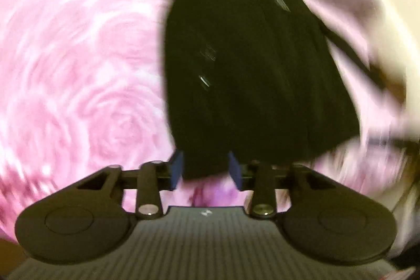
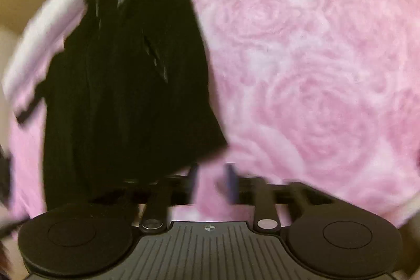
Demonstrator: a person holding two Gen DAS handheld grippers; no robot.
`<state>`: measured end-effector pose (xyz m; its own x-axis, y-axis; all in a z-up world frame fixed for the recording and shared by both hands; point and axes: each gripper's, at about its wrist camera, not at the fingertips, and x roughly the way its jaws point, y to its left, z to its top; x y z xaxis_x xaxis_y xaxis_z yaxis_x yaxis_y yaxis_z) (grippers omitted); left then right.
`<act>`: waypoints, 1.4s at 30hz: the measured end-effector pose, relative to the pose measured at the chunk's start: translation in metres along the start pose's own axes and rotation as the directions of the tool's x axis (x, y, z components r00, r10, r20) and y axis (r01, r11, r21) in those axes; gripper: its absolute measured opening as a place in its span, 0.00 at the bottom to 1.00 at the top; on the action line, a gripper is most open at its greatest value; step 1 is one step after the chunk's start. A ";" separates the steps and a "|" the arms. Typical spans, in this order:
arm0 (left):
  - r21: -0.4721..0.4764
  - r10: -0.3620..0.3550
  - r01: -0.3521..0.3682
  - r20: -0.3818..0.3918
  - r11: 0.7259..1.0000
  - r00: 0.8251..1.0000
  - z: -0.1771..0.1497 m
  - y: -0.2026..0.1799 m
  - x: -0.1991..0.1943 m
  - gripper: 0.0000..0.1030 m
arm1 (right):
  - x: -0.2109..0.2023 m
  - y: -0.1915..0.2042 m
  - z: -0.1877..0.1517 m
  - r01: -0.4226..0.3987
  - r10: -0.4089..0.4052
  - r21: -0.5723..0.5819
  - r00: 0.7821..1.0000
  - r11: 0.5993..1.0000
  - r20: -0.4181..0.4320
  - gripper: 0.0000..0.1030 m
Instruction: Fold clothes
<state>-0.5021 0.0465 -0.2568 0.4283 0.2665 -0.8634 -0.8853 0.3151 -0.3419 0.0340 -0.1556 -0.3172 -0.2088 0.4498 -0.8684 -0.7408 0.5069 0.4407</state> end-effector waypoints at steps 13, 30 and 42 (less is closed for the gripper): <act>-0.301 -0.059 0.059 0.011 0.952 0.998 -0.015 0.034 0.076 0.37 | 0.062 -0.008 0.037 -0.153 0.153 0.013 0.988 0.988 0.005 0.61; 0.133 0.077 -0.074 -0.017 0.988 0.997 0.003 -0.015 0.023 0.04 | 0.005 0.009 -0.010 -0.192 0.200 0.094 0.976 0.977 -0.089 0.06; 0.099 0.203 -0.189 -0.153 0.977 0.967 -0.036 -0.002 0.068 0.14 | 0.024 -0.012 -0.033 -0.046 0.058 0.078 0.986 0.996 -0.158 0.08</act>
<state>-0.4779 0.0315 -0.3284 0.2070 0.1820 -0.9613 -0.9281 0.3475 -0.1340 0.0168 -0.1749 -0.3512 -0.3498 0.3569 -0.8661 -0.6780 0.5416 0.4970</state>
